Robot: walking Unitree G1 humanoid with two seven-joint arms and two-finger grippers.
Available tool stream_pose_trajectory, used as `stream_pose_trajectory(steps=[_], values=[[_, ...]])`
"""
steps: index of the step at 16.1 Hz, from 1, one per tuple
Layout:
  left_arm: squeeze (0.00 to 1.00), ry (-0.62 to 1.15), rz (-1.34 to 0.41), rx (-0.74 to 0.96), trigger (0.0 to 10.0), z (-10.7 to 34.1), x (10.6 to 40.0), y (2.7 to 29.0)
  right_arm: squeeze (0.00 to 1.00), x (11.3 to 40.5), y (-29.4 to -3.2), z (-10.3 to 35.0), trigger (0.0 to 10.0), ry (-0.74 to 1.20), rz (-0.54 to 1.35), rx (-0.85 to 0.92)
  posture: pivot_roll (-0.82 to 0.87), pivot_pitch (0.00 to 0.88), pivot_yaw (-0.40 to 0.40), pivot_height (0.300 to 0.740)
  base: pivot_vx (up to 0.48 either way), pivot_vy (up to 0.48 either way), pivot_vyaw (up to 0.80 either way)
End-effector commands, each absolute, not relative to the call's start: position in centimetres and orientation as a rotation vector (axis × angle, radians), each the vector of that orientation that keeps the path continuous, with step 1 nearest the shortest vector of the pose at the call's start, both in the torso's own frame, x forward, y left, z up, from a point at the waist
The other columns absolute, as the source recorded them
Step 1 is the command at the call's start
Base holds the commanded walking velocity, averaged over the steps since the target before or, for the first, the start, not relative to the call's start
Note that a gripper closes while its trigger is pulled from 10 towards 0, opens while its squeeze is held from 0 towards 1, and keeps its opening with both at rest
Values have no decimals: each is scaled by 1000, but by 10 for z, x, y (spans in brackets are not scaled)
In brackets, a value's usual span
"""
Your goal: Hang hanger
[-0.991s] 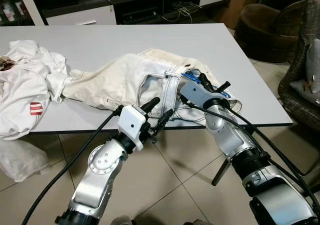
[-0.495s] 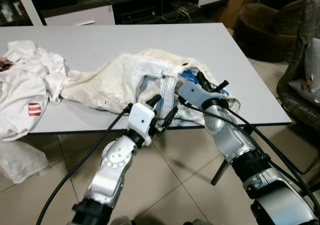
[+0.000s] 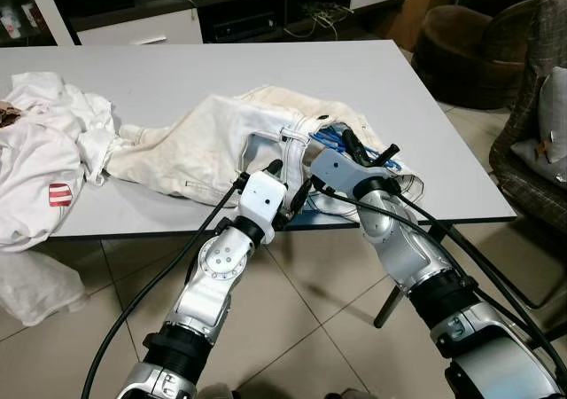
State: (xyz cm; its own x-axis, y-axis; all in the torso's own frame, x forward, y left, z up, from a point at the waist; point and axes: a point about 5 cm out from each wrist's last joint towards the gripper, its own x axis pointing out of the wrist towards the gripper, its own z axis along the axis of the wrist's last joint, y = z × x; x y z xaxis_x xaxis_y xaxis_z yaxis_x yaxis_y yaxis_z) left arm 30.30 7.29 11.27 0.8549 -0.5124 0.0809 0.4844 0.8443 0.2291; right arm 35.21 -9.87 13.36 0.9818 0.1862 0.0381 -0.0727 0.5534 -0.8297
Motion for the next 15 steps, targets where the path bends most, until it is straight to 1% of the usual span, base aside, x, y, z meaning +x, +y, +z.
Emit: stream_pose_trajectory(steps=[1,5,11,15], values=[[0,-174,-552,218,0,119,307,71,0,350,-97,142,10000,-169,157,-953,54,0,14,740,0,0,0],[0,-166,-524,228,0,116,309,73,0,350,-102,142,10000,-163,146,-956,47,0,11,740,0,0,0],[0,-177,-489,211,0,118,313,77,0,346,-102,142,10000,-176,161,-964,46,0,9,740,0,0,0],[0,-240,-438,234,0,135,324,95,0,342,-111,135,10000,-151,168,-977,47,0,10,740,0,0,0]])
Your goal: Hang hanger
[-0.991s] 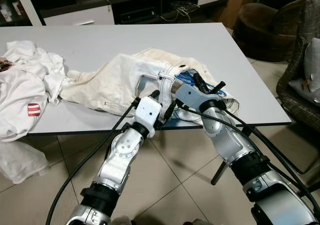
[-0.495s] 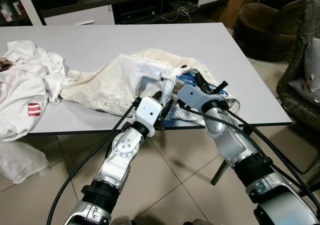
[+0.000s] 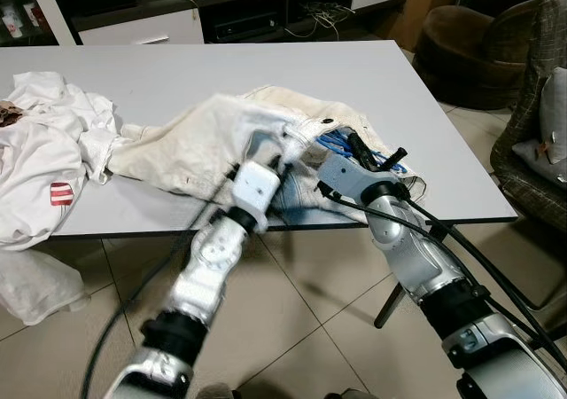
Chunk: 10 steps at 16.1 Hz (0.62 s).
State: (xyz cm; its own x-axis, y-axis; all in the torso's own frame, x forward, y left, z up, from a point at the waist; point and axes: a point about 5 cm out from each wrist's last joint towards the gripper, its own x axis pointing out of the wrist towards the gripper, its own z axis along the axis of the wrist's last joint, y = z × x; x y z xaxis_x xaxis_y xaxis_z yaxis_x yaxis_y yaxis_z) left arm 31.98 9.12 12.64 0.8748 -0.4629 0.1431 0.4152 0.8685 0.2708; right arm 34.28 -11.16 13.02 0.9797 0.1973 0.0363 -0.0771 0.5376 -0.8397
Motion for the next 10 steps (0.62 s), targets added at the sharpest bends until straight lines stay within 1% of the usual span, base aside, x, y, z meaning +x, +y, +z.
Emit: stream_pose_trajectory(steps=[1,3,6,9,10], values=[[0,-263,-423,241,0,142,327,101,0,341,-114,132,10000,-145,173,-1000,47,0,10,740,0,0,0],[0,-301,-409,246,0,154,329,109,0,340,-119,127,10000,-127,168,-1032,50,0,13,740,0,0,0],[0,-354,-421,256,0,167,330,112,0,339,-122,122,10000,-103,175,-1085,50,0,13,740,0,0,0],[0,-418,-453,304,0,183,331,109,0,338,-108,119,10000,-135,267,-1193,61,0,12,740,0,0,0],[0,-445,-466,326,0,191,332,108,0,338,-98,119,10000,-141,322,-1215,62,0,11,740,0,0,0]])
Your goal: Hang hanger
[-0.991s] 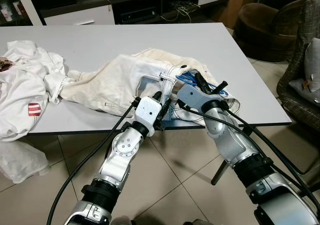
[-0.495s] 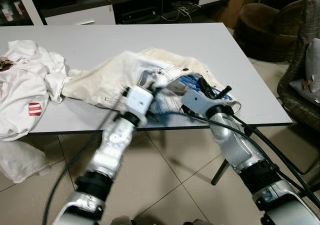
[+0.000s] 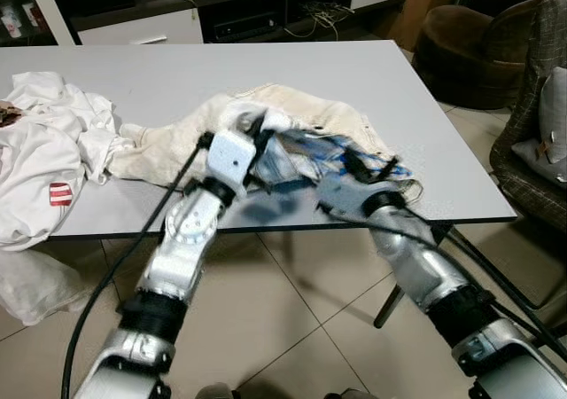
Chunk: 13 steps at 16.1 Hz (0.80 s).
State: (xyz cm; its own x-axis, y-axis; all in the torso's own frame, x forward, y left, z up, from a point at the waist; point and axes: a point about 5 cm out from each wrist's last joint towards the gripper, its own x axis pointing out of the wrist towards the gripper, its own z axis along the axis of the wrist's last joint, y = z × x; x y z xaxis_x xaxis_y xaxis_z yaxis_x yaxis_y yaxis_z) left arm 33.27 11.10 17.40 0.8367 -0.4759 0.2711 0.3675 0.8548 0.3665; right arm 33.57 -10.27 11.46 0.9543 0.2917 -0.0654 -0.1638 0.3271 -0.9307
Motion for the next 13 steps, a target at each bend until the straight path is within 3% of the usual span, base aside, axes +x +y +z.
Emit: stream_pose_trajectory(steps=[1,5,10,13], values=[[0,-460,-470,343,0,196,334,108,0,338,-92,119,10000,-141,361,-1229,64,0,10,740,0,0,0],[0,-512,-519,378,0,212,340,98,0,347,-73,127,10000,-67,408,-1046,65,0,11,740,0,0,0],[0,-526,-562,363,0,212,336,87,0,357,-80,125,10000,114,394,-742,67,0,10,740,0,0,0],[0,-513,-522,350,0,212,339,98,0,354,-83,122,10000,146,464,-674,68,0,10,740,0,0,0]])
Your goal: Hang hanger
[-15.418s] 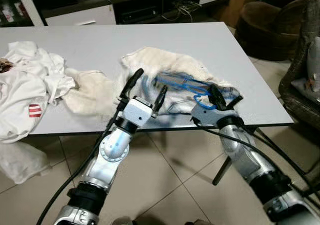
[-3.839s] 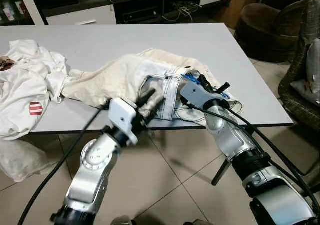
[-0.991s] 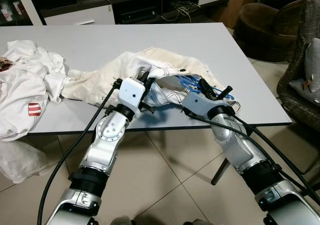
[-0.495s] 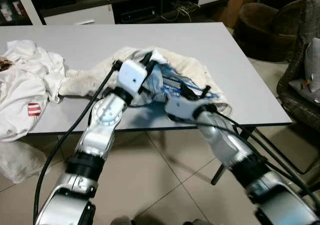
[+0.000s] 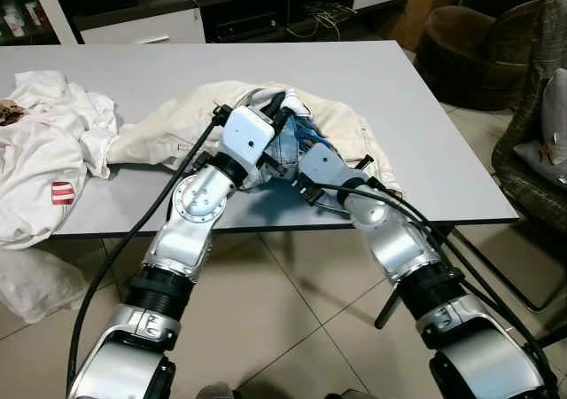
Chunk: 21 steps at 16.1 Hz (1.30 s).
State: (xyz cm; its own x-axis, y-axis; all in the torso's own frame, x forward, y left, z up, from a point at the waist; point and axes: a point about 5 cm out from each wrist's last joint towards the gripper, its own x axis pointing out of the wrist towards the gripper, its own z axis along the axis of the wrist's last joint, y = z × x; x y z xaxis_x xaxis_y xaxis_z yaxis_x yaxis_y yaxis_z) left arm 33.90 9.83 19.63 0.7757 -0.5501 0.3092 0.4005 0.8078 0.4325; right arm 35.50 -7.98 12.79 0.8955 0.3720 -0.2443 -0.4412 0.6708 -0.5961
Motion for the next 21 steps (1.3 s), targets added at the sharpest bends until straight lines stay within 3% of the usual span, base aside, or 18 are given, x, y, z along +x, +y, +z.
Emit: stream_pose_trajectory(steps=[1,7,13,21], values=[[0,-509,-499,341,0,213,341,104,0,354,-86,124,10000,140,475,-640,70,0,9,740,0,0,0],[0,-485,-352,291,0,221,352,135,0,340,-94,130,10000,39,552,-534,63,0,6,740,0,0,0],[0,-478,-400,256,0,216,350,120,0,349,-87,165,10000,-87,435,-356,49,0,1,740,0,0,0],[0,-508,-426,194,0,226,349,107,0,363,-83,174,10000,-126,292,-278,56,0,-7,740,0,0,0]])
